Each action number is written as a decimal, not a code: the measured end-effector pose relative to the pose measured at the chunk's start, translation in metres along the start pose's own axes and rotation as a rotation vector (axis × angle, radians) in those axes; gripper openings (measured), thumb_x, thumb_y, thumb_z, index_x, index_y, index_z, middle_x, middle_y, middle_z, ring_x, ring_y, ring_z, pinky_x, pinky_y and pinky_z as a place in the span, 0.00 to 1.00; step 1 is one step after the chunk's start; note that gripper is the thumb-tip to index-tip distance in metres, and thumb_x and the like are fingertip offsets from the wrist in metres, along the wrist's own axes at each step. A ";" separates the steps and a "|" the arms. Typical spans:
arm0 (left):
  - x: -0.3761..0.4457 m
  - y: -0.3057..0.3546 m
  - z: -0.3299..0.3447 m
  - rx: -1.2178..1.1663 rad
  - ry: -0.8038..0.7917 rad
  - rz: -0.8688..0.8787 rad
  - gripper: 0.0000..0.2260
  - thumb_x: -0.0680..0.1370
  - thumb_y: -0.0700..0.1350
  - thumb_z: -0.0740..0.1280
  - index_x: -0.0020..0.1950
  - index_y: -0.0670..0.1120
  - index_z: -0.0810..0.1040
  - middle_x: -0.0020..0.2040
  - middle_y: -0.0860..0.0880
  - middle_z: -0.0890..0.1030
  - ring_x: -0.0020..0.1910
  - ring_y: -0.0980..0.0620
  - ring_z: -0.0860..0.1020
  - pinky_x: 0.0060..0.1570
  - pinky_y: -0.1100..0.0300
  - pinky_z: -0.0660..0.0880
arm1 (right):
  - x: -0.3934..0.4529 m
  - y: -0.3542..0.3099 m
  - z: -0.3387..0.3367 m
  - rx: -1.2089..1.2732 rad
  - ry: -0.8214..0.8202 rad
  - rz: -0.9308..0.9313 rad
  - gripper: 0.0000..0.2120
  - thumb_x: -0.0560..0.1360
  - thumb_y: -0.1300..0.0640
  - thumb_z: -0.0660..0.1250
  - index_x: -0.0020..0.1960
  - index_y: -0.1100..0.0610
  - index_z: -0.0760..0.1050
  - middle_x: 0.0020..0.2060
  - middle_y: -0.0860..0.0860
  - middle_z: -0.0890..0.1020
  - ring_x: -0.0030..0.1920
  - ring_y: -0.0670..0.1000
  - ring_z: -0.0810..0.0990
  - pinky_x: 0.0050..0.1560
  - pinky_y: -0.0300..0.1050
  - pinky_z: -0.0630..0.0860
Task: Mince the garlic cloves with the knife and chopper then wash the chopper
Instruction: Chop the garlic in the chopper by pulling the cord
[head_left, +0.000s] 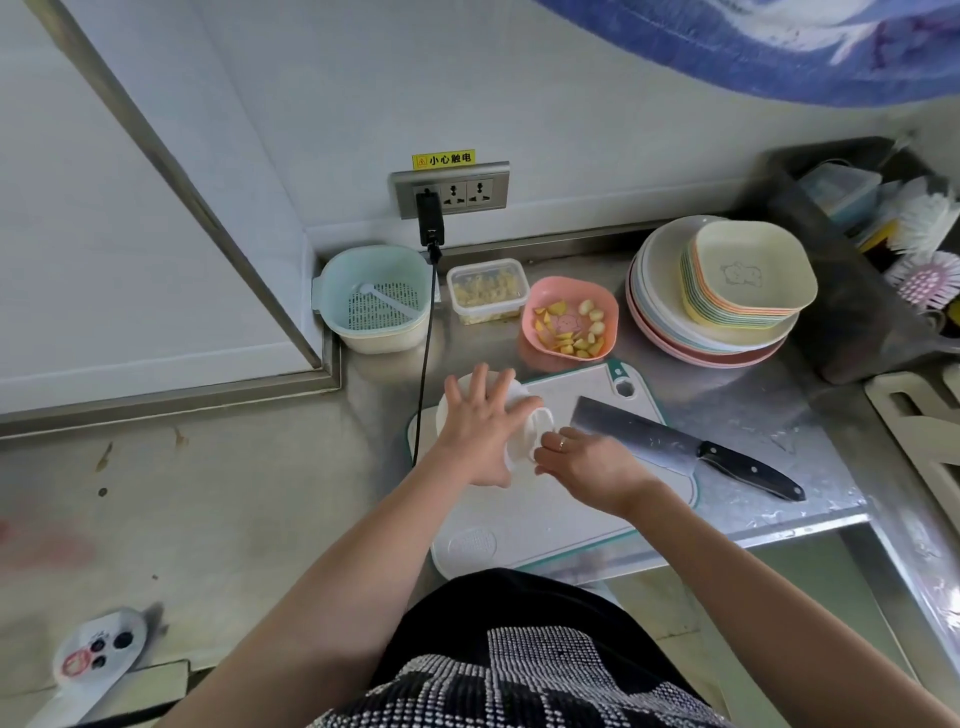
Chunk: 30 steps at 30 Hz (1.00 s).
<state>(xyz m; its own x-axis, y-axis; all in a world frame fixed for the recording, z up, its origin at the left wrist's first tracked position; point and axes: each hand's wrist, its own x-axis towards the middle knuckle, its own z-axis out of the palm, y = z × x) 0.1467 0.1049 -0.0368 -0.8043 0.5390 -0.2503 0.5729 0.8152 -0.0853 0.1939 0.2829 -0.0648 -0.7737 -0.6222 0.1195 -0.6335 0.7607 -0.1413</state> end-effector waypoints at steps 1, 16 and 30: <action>0.000 0.003 0.000 0.027 0.006 0.018 0.44 0.62 0.58 0.74 0.72 0.58 0.54 0.73 0.44 0.52 0.71 0.37 0.53 0.62 0.37 0.59 | -0.007 0.004 -0.003 -0.019 -0.001 0.022 0.06 0.74 0.55 0.65 0.40 0.55 0.79 0.36 0.50 0.78 0.34 0.54 0.78 0.20 0.44 0.72; 0.010 0.010 -0.003 0.001 -0.022 0.012 0.44 0.62 0.60 0.73 0.72 0.58 0.54 0.73 0.43 0.52 0.71 0.35 0.53 0.62 0.37 0.58 | 0.002 -0.016 -0.010 -0.030 -0.075 0.210 0.12 0.73 0.48 0.63 0.35 0.52 0.80 0.35 0.49 0.82 0.36 0.55 0.80 0.36 0.45 0.76; 0.015 0.010 -0.002 -0.031 -0.013 0.025 0.45 0.61 0.59 0.74 0.72 0.58 0.54 0.73 0.44 0.52 0.70 0.35 0.53 0.63 0.37 0.59 | -0.033 0.005 -0.012 -0.037 -0.045 0.451 0.06 0.72 0.57 0.71 0.36 0.55 0.80 0.35 0.50 0.82 0.37 0.58 0.78 0.38 0.49 0.76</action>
<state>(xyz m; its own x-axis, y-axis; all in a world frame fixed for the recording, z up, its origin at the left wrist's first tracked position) 0.1394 0.1216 -0.0391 -0.7876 0.5565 -0.2648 0.5873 0.8079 -0.0489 0.2160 0.3095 -0.0577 -0.9721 -0.2342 0.0109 -0.2335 0.9630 -0.1345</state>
